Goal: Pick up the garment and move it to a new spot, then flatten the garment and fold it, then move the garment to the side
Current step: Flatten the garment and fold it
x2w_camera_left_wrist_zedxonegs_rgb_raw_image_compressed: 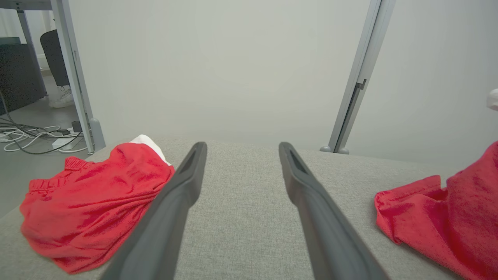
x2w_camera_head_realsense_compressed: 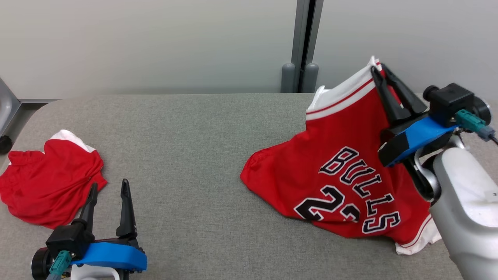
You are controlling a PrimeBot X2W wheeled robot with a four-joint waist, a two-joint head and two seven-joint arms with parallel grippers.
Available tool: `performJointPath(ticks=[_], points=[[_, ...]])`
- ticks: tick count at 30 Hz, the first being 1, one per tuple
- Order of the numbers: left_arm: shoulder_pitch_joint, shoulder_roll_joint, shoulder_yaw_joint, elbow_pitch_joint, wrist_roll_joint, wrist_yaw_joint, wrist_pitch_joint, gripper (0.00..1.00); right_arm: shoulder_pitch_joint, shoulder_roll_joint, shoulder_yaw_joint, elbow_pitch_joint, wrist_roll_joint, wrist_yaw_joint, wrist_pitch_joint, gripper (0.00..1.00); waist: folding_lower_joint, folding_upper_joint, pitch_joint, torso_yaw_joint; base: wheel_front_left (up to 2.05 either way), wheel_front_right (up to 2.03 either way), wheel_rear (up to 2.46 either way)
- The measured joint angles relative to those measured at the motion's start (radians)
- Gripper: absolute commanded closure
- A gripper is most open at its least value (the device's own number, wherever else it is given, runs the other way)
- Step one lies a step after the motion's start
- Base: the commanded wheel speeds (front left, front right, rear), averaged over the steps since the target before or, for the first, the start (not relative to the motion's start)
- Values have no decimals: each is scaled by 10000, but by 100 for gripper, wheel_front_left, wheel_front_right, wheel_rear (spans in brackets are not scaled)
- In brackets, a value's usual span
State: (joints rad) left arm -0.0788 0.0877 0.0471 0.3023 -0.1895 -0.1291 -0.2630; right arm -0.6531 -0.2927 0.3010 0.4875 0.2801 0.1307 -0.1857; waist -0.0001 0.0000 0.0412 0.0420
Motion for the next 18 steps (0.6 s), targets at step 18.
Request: performJointPath(ticks=[18], points=[[-59,-59,63,-109,-19,0,0,0,1337,372,-2307,-4730,-1379,0,2052,100,0,0,251,69,0,0,0]])
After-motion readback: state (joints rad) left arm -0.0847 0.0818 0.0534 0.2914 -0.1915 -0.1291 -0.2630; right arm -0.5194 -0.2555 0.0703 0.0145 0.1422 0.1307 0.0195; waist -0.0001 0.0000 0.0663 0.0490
